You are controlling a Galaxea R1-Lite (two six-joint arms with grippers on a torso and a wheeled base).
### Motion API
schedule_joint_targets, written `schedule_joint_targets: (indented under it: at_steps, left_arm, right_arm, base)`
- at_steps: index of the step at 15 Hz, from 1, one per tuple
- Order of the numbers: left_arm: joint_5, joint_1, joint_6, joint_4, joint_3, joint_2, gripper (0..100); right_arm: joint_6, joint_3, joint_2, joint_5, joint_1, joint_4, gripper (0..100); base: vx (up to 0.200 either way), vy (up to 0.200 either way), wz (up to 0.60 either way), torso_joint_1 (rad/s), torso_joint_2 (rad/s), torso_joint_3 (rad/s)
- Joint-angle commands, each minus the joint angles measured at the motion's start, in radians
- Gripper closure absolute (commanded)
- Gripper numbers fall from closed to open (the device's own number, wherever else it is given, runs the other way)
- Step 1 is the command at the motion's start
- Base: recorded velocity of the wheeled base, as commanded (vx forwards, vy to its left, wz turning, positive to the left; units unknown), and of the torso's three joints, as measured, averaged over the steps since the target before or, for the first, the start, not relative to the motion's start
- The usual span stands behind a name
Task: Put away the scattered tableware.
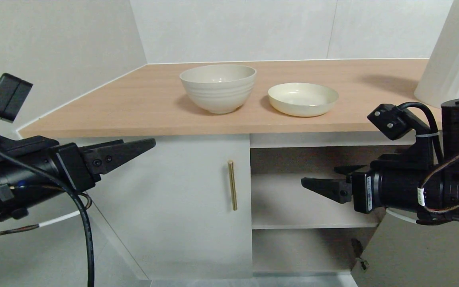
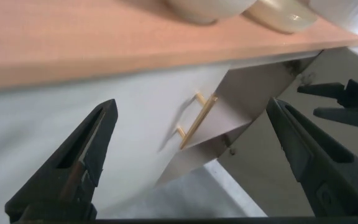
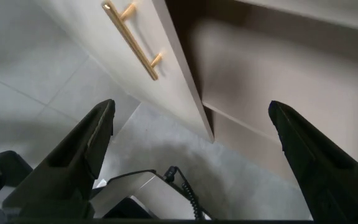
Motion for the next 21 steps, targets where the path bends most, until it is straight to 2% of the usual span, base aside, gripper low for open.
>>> schedule_joint_targets:
  at_steps: [1, 4, 12, 17, 19, 21]
  left_arm:
    - [-0.001, 0.000, 0.000, -0.002, 0.000, 0.004, 0]
    - [-0.001, 0.000, 0.000, -0.002, 0.000, 0.008, 0]
    - [-0.007, 0.000, 0.000, -0.002, -0.004, 0.039, 0]
    - [-0.009, 0.000, 0.000, 0.004, -0.060, 0.093, 0]
    - [-0.011, 0.000, 0.000, 0.021, -0.072, 0.116, 0]
    - [-0.011, 0.000, -0.002, 0.086, -0.103, 0.125, 0]
  right_arm:
    - [0.000, -0.001, 0.003, 0.000, 0.001, -0.001, 0]
    - [0.000, -0.001, 0.004, 0.002, 0.001, -0.001, 0]
    - [-0.006, 0.002, 0.016, 0.002, 0.000, -0.001, 0]
    - [-0.012, -0.004, 0.041, 0.000, -0.013, -0.003, 0]
    - [-0.011, -0.008, 0.050, -0.001, -0.022, -0.004, 0]
    - [-0.011, -0.021, 0.064, -0.003, -0.034, -0.021, 0]
  base:
    - [0.000, 0.000, 0.00, 0.051, -0.25, -0.178]
    - [0.000, 0.000, 0.00, 0.077, -0.26, -0.277]
    - [0.000, 0.000, 0.00, 0.182, -0.50, -0.292]
    - [0.000, 0.000, 0.00, 0.200, -0.48, -0.283]
    - [0.000, 0.000, 0.00, 0.115, -0.25, -0.151]
    - [0.000, 0.000, 0.00, 0.044, -0.09, -0.049]
